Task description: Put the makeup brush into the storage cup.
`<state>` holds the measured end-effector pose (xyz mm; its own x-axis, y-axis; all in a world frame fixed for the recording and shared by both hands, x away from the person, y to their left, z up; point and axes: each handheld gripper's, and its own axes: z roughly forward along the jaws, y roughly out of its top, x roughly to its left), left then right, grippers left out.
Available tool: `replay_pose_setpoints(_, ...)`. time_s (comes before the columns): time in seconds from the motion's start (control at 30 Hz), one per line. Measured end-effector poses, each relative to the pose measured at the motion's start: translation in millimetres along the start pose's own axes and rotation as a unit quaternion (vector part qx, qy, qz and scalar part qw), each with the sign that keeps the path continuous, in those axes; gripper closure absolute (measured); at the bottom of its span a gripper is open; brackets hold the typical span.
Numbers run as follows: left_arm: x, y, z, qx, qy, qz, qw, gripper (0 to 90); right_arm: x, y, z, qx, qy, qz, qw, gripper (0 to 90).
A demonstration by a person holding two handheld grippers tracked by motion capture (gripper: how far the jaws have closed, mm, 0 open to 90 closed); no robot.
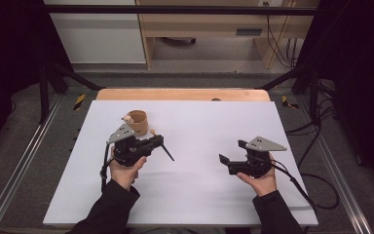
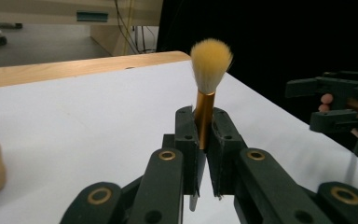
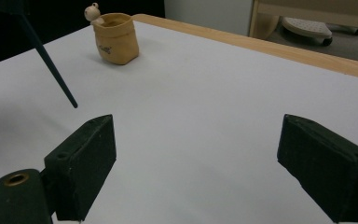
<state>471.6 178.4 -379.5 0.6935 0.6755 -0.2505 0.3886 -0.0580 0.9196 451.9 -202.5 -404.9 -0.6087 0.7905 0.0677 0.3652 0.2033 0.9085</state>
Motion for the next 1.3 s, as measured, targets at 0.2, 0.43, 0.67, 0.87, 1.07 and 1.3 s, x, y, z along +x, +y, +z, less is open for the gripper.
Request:
replay_pose_setpoints(0.2, 7.0, 3.4, -5.9, 0.007, 0.022, 0.005, 0.9997, 83.4, -9.8, -3.4, -5.1, 0.002, -0.011, 0.014, 0.9998, 10.3)
replay_pose_setpoints(0.43, 13.7, 7.0, -12.7, 0.010, 0.045, 0.008, 0.9989, 83.4, -16.7, -7.7, -7.9, 0.009, -0.027, 0.019, 0.9994, 9.5)
replay_pose_setpoints(0.67, 21.3, 14.2, -21.8, 0.006, 0.072, 0.015, 0.9973, 83.4, -21.1, -9.1, -11.1, 0.008, -0.036, 0.020, 0.9991, 9.0)
replay_pose_setpoints(0.87, 28.3, 18.6, -27.8, 0.005, 0.088, 0.014, 0.9960, 83.4, -23.5, -10.3, -12.7, 0.011, -0.041, 0.023, 0.9988, 8.7)
replay_pose_setpoints(1.07, 32.7, 20.2, -28.8, 0.009, 0.097, 0.014, 0.9951, 83.4, -25.0, -11.7, -14.6, 0.011, -0.045, 0.024, 0.9986, 7.6)
replay_pose_setpoints(1.3, 35.5, 23.0, -31.7, 0.007, 0.101, 0.015, 0.9947, 83.4, -27.5, -13.6, -18.2, 0.016, -0.052, 0.021, 0.9983, 5.4)
